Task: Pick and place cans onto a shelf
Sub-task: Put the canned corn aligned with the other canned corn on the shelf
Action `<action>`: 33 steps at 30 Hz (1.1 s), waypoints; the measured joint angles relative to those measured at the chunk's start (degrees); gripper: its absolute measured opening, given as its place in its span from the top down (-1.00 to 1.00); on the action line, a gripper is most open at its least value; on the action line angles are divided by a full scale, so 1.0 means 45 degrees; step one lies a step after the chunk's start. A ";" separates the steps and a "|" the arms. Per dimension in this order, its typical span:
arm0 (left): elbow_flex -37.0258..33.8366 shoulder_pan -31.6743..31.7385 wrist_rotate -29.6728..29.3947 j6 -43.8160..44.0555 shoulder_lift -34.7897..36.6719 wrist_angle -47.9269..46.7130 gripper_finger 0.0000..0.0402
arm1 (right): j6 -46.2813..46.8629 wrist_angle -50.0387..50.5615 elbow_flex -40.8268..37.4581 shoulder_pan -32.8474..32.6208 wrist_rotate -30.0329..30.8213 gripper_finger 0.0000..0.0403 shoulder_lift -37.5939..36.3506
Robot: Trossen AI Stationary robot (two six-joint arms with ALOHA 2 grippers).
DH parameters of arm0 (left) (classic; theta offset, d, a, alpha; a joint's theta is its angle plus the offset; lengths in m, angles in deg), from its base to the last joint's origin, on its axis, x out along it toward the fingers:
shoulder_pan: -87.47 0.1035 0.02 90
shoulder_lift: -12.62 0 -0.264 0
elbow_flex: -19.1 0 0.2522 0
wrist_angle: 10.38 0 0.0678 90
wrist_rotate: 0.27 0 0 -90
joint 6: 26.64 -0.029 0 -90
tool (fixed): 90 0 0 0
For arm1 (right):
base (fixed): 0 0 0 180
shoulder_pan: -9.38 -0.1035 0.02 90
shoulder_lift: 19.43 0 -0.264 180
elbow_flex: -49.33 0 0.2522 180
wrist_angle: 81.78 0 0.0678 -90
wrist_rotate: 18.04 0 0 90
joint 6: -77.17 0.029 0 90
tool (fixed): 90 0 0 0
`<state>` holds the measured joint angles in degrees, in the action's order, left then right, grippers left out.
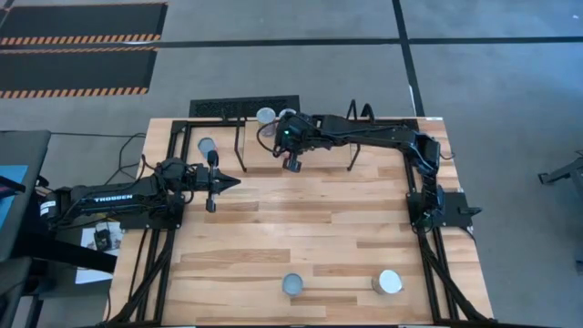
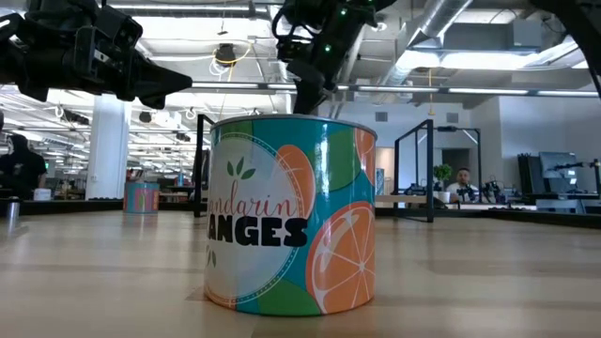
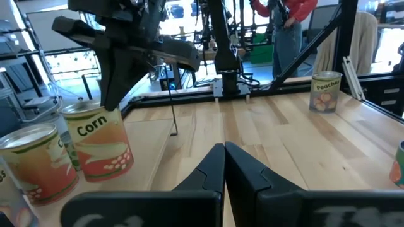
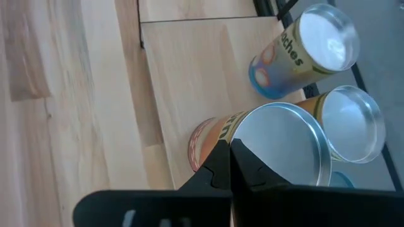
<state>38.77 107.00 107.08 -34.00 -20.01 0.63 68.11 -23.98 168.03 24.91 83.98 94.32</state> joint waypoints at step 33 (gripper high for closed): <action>0.0000 0.0000 -0.0045 0.0005 0.0002 0.0049 1.00 | -0.0437 -0.0663 -0.0102 0.0578 -0.0401 0.86 0.0627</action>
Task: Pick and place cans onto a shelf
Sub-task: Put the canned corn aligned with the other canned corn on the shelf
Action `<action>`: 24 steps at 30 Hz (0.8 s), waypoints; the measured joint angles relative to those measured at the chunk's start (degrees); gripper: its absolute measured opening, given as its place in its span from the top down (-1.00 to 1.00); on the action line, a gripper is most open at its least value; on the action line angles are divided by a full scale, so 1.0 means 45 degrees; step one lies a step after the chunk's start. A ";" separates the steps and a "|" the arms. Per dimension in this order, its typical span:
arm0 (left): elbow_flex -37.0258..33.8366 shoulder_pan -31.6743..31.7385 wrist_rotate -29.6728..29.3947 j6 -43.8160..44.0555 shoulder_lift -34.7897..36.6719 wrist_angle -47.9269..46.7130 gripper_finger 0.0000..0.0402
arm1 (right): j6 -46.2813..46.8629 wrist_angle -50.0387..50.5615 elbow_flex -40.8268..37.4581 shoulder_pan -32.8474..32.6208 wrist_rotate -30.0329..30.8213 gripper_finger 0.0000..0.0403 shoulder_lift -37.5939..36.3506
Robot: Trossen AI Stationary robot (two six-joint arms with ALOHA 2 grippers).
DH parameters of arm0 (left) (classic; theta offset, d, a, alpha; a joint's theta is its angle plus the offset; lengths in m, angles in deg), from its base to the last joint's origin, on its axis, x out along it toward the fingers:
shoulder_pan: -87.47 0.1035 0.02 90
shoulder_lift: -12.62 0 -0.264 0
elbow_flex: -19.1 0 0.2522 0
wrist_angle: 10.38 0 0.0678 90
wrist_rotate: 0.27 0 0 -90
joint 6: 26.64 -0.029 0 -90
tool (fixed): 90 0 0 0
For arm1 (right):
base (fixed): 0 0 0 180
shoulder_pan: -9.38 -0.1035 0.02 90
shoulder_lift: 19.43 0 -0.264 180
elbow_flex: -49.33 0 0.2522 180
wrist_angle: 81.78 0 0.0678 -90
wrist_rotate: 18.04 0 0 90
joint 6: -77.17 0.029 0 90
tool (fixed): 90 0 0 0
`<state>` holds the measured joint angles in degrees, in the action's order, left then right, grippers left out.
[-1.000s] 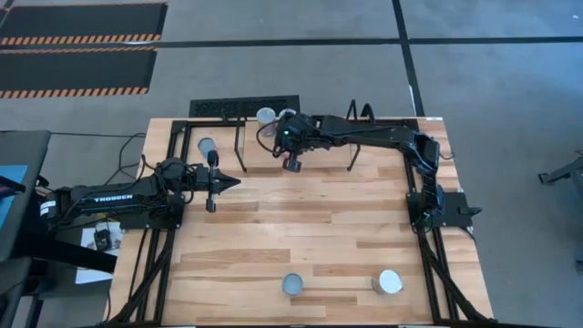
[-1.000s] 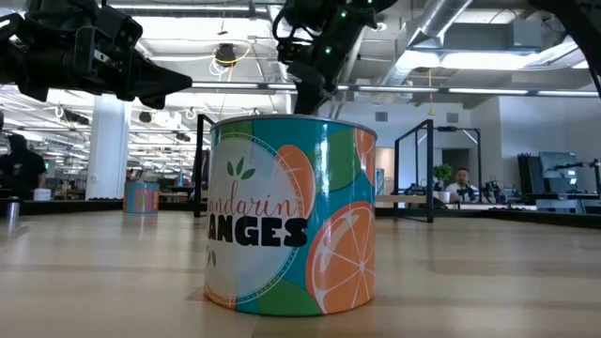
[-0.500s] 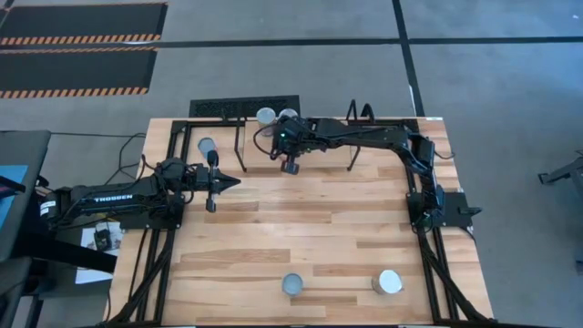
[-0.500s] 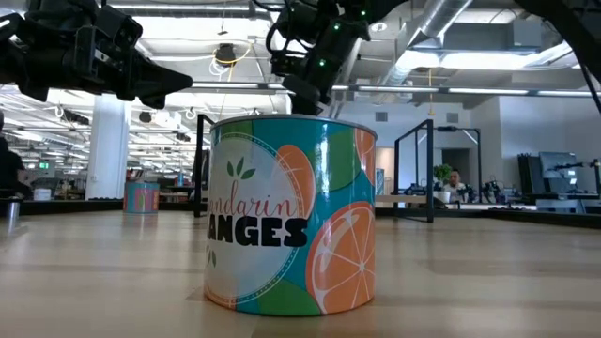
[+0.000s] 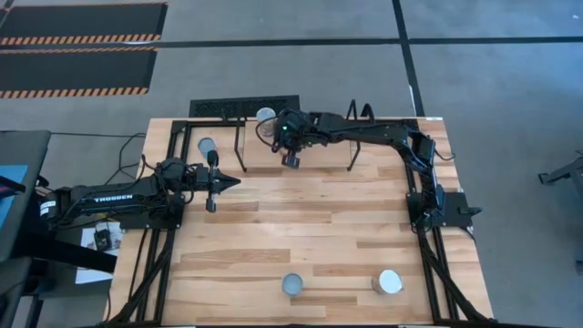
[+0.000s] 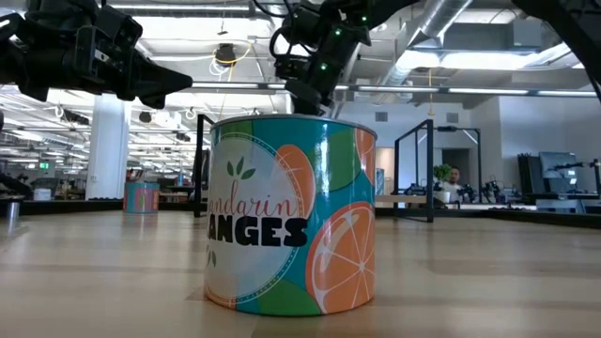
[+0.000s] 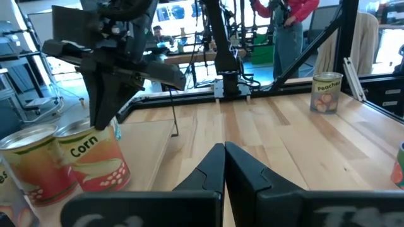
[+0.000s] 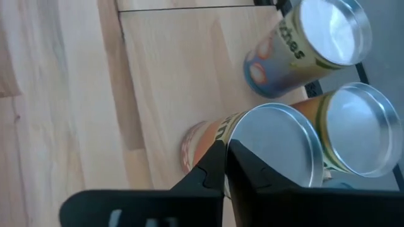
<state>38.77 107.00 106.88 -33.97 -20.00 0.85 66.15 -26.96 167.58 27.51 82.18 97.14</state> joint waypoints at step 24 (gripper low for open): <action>0.0000 0.0000 0.0000 0.0004 0.0000 0.0002 1.00 | -0.0330 0.0070 0.0000 0.0078 0.0019 0.73 0.0000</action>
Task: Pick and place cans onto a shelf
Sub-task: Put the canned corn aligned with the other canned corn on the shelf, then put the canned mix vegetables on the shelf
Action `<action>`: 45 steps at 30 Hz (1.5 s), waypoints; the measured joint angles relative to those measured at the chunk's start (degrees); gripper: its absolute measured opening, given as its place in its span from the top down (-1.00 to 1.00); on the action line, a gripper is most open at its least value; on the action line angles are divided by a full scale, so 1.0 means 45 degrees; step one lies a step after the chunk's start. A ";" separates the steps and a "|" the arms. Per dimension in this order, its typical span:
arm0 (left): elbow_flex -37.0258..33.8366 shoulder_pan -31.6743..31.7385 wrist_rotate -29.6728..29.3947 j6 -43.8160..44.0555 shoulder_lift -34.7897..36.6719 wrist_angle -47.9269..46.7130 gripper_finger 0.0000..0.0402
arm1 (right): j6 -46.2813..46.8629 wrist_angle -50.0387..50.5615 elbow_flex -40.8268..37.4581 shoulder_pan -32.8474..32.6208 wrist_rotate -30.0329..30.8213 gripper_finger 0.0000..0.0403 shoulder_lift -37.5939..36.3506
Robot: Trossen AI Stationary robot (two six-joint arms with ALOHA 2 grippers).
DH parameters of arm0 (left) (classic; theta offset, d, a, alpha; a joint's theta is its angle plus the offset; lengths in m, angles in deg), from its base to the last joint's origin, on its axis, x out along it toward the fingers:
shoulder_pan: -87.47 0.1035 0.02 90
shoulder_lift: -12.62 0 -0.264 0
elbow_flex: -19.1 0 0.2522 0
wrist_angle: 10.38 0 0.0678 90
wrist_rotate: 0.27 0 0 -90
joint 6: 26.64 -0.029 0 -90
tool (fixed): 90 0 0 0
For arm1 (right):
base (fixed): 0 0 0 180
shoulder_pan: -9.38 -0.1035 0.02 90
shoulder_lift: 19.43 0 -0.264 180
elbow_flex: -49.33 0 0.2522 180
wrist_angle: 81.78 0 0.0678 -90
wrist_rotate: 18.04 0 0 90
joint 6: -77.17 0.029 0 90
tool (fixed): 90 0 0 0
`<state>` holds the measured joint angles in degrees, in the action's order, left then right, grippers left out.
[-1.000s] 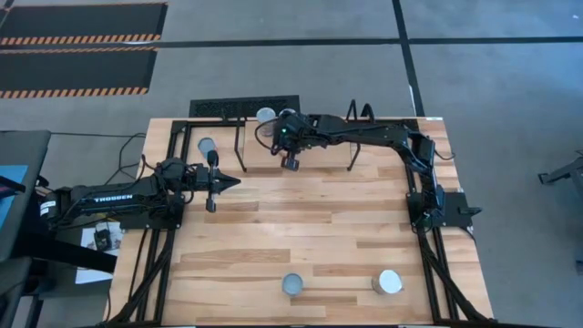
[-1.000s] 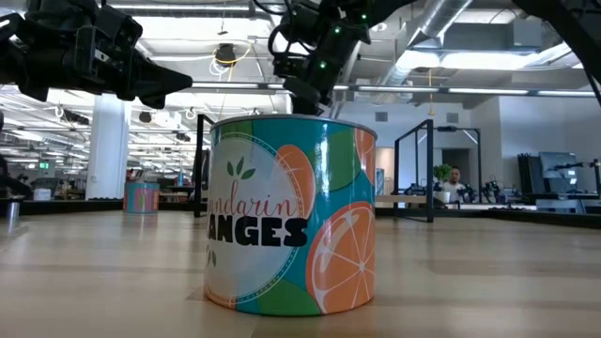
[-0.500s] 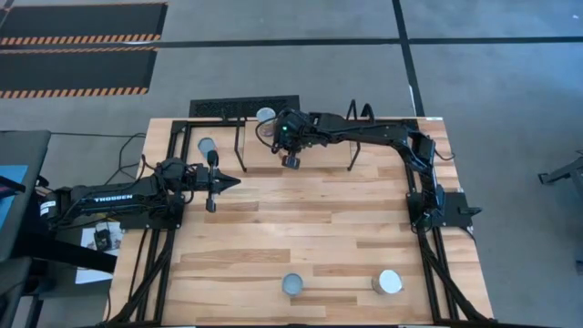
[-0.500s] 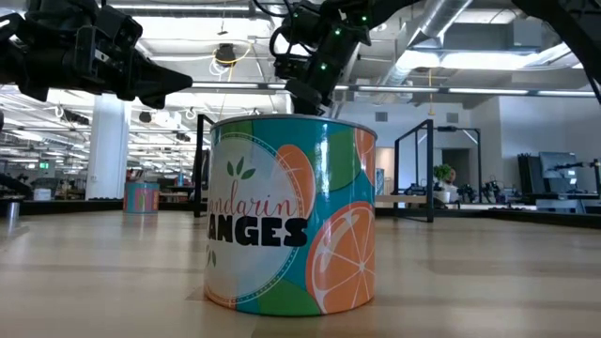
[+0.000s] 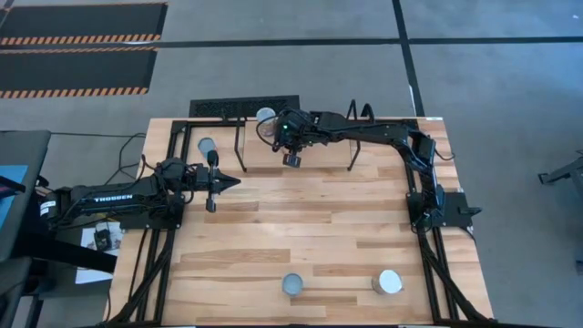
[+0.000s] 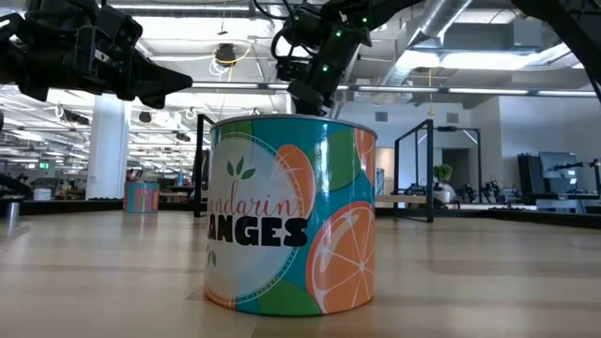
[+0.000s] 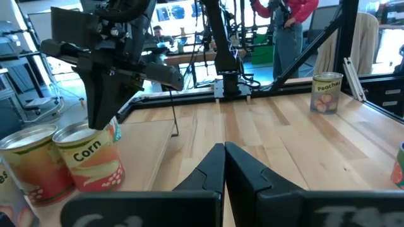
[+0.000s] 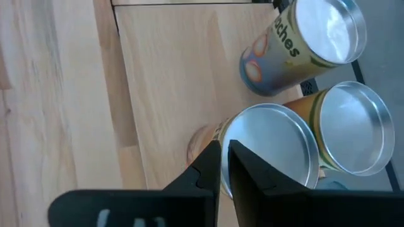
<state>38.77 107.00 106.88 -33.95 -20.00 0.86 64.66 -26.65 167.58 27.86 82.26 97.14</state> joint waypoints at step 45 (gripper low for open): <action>0.1670 -0.0206 -0.1393 0.1020 -0.0034 -0.3441 1.00 | 0.1286 -1.7236 -1.5014 -0.2811 -0.4288 0.97 -0.7357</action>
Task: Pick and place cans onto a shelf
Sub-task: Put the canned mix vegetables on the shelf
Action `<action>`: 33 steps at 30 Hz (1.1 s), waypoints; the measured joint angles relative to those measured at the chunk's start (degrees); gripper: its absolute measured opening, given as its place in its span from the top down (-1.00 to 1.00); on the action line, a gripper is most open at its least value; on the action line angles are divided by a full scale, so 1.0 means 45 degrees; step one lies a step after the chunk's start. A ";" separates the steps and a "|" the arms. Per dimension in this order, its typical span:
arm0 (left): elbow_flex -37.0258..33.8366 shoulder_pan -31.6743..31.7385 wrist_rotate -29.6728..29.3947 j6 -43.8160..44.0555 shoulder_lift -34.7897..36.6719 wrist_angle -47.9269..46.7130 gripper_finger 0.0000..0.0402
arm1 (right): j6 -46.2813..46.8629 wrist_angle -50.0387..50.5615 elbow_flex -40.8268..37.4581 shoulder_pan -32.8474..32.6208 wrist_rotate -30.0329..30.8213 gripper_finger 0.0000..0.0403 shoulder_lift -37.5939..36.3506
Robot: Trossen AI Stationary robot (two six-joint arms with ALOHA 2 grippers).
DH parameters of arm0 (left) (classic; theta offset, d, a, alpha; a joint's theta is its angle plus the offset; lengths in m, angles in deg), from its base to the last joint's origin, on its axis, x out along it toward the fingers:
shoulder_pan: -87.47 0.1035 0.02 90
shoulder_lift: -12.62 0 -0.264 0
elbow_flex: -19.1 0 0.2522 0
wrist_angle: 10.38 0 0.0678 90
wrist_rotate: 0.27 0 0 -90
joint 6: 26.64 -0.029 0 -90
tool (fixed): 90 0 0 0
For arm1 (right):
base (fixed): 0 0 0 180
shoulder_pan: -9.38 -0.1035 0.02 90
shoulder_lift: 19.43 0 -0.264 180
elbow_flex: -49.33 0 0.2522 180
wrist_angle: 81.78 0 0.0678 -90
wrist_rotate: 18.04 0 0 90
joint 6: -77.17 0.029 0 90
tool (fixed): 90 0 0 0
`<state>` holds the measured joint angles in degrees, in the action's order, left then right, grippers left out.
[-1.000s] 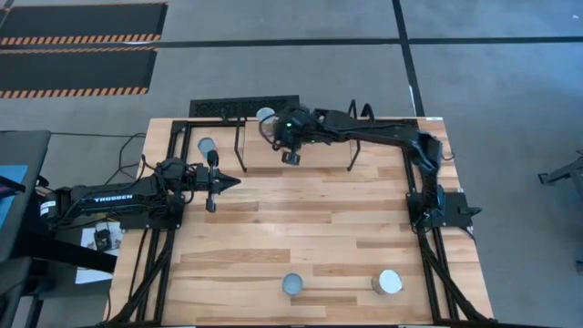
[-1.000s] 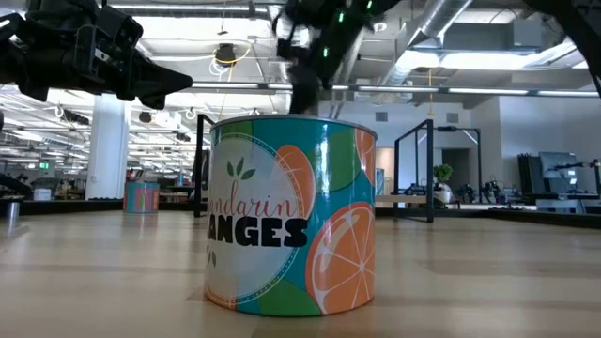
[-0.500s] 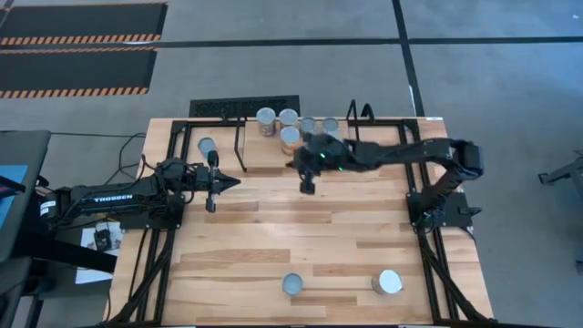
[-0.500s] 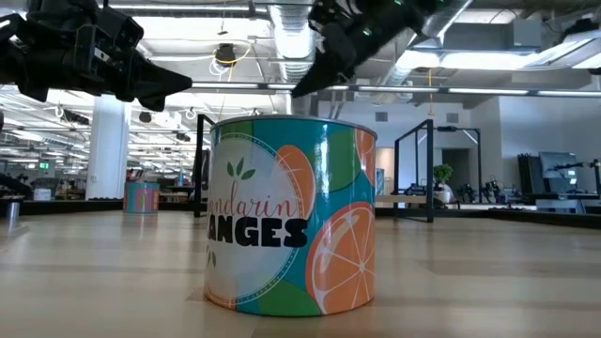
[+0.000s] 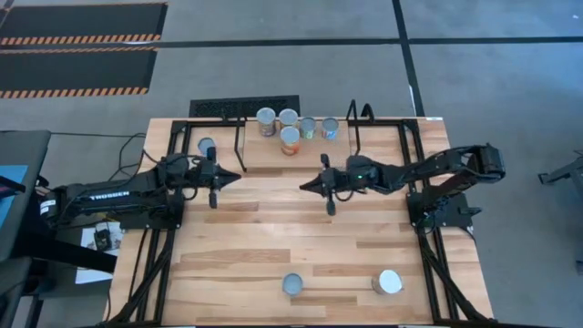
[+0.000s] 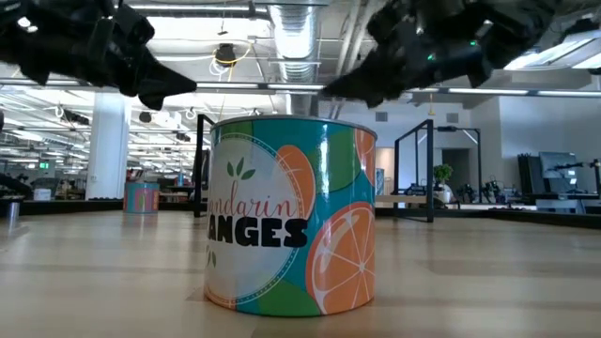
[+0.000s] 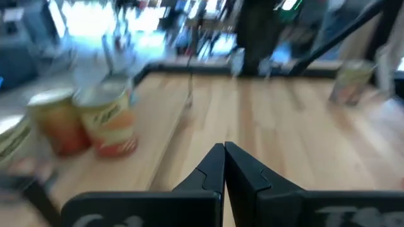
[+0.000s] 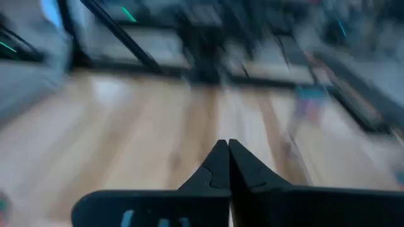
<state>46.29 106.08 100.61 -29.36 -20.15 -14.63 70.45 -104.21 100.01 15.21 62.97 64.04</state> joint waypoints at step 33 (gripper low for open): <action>0.6036 0.7101 -0.3198 -0.4390 -0.5671 -1.2230 0.98 | -0.0904 -0.0620 -0.1986 0.0280 -0.0710 0.96 -0.2187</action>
<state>73.45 138.03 86.22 -49.12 -45.67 -69.66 66.38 -107.00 91.08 16.47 59.77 54.19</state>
